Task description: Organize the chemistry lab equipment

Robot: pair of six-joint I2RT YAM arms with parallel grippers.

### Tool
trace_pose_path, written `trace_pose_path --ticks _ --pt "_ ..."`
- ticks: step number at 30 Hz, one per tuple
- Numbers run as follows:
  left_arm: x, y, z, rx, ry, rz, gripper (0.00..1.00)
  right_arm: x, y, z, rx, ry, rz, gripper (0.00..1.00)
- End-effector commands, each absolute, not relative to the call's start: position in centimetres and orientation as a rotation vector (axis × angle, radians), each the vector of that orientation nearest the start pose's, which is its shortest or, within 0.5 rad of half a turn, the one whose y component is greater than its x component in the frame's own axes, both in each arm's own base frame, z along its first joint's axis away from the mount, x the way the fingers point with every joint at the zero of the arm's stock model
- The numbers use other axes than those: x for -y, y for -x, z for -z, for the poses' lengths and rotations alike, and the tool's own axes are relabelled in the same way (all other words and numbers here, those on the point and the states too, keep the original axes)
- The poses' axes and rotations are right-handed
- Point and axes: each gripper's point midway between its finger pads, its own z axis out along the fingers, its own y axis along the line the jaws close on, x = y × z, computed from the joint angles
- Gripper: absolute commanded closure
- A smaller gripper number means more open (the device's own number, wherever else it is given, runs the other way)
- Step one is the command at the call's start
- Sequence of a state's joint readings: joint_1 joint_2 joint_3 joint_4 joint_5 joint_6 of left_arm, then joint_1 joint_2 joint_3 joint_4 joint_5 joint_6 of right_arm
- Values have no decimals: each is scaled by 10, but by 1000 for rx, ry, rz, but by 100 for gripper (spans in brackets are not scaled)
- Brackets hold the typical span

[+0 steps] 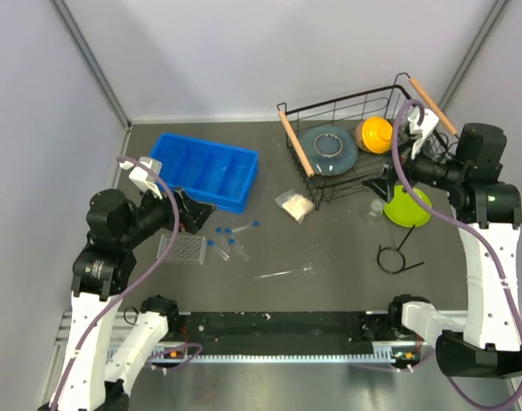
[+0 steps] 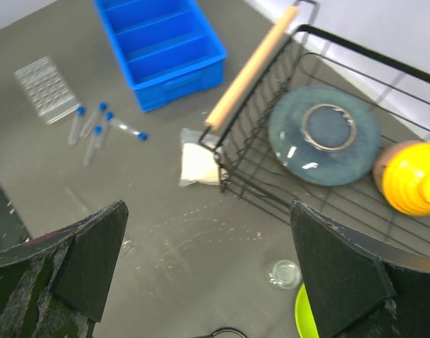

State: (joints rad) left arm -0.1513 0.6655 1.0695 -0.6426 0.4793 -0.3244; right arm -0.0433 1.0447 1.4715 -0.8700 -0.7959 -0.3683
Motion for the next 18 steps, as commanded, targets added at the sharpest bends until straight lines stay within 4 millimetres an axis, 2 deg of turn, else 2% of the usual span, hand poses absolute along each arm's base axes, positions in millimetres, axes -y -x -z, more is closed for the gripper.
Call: trace_pose_path --ticks 1,4,5,7,8,9,10,11,18 --pt "144 -202 -316 -1891 -214 905 1 -125 -226 -367 -1613 988 -641 1" --pt "154 -201 -291 -1961 -218 905 1 -127 -219 -351 -1615 1025 -669 1" --pt "166 -197 -283 -1992 -262 922 1 -128 -218 -347 -1611 1038 -671 1" --pt "173 -202 -265 -2048 -258 849 1 -130 -213 -337 -1619 1050 -705 1" --pt "191 -196 -252 -2100 -324 861 1 -130 -211 -335 -1613 1062 -707 1" --pt "193 -200 -243 -2130 -317 819 1 -131 -209 -330 -1624 1063 -722 1" --pt "204 -195 -236 -2152 -358 824 1 -132 -207 -329 -1618 1071 -727 1" --pt "212 -198 -224 -2195 -369 808 2 -132 -206 -326 -1613 1084 -729 1" --pt "253 -194 -182 -2271 -584 755 7 -135 -195 -289 -1653 1122 -780 1"
